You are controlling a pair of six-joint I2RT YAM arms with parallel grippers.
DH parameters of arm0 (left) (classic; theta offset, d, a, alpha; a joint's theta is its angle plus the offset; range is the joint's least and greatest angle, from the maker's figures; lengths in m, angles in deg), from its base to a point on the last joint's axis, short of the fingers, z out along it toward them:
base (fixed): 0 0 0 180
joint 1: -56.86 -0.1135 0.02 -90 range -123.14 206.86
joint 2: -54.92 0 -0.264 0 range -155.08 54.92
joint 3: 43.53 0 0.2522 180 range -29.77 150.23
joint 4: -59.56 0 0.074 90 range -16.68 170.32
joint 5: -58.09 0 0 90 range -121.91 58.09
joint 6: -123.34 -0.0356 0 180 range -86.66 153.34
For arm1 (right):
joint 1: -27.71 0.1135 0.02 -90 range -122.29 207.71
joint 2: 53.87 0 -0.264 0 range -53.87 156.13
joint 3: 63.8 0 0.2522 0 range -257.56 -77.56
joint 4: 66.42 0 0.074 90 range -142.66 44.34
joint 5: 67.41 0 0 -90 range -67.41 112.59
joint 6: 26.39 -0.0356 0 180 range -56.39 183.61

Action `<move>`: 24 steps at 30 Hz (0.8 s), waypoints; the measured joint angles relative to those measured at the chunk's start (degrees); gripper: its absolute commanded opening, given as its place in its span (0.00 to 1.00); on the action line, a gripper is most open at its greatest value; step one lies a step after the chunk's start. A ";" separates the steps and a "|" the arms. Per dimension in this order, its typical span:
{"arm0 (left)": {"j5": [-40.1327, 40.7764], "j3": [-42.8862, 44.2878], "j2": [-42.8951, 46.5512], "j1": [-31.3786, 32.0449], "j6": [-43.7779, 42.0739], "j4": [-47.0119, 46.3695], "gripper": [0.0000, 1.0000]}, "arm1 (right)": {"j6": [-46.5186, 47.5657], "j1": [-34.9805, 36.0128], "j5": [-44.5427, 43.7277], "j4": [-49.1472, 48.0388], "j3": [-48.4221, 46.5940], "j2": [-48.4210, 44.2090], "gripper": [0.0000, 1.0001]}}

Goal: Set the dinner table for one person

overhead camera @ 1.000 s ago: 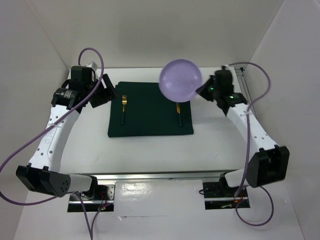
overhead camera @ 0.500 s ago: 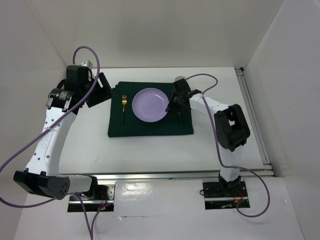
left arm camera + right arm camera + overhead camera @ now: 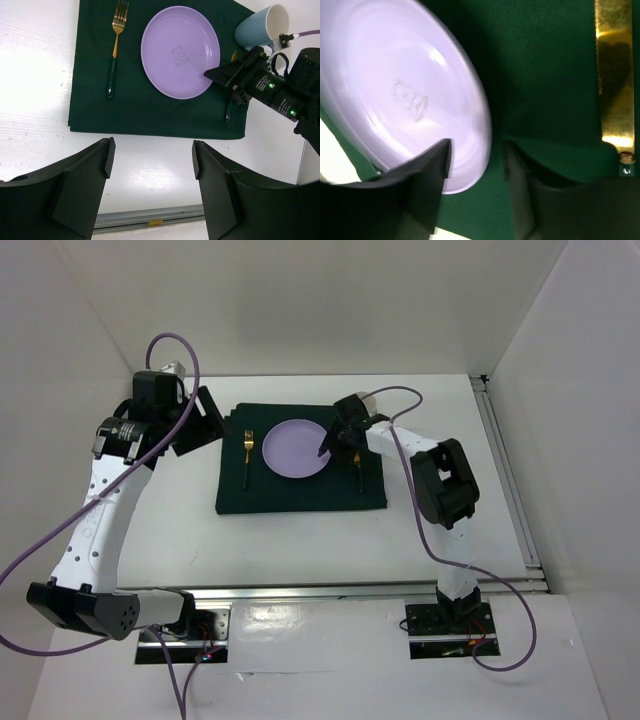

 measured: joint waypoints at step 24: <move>1.03 0.00 -0.04 0.00 -1.31 -1.03 0.80 | 4.63 4.63 -23.17 25.07 15.47 -48.04 1.00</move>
